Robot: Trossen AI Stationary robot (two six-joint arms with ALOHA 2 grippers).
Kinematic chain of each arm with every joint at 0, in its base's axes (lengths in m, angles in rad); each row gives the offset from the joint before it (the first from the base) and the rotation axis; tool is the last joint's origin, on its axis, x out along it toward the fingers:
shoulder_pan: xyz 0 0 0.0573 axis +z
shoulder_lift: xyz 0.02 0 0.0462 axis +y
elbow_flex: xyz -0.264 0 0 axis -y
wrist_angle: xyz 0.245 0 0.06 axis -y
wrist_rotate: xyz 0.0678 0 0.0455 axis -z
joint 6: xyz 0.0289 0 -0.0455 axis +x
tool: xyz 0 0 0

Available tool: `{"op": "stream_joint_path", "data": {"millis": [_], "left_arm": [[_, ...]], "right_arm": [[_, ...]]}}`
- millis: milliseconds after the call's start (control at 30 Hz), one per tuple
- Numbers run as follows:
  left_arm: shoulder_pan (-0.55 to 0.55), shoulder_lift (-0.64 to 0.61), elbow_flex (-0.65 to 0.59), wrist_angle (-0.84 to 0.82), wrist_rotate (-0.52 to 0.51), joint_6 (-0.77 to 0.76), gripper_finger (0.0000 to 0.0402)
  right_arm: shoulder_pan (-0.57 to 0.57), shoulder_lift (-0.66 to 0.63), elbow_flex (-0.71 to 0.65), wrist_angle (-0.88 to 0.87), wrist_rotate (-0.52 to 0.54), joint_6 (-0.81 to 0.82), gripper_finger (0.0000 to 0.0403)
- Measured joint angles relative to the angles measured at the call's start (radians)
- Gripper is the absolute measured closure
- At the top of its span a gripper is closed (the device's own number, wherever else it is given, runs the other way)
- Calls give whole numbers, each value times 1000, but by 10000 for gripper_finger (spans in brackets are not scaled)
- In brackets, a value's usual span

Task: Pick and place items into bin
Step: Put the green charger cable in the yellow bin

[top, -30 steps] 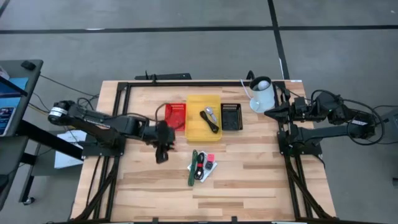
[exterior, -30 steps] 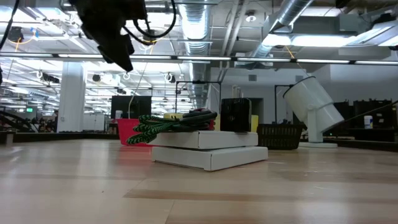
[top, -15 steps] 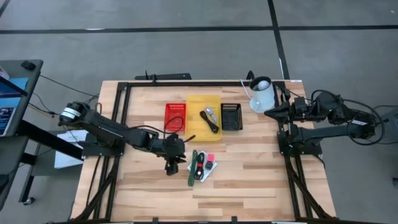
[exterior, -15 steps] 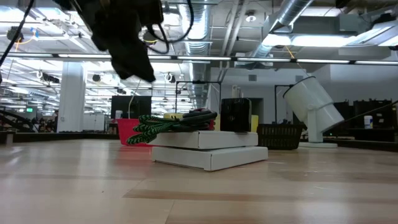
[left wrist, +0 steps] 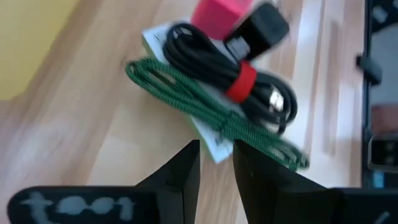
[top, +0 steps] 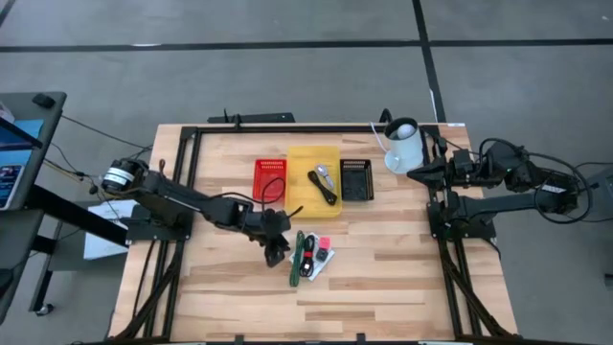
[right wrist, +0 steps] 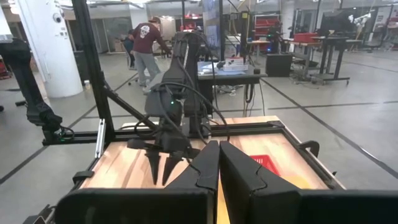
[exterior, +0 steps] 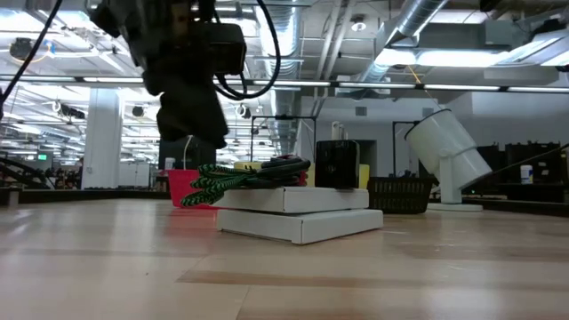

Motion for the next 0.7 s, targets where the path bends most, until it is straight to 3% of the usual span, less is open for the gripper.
{"op": "stream_joint_path", "data": {"millis": [400,700], "left_arm": [[56,0,0,20,44,-162,312],[63,0,0,25,15,-192,268]], "right_arm": [[0,0,0,0,0,0,395],[0,0,0,0,0,0,395]]}}
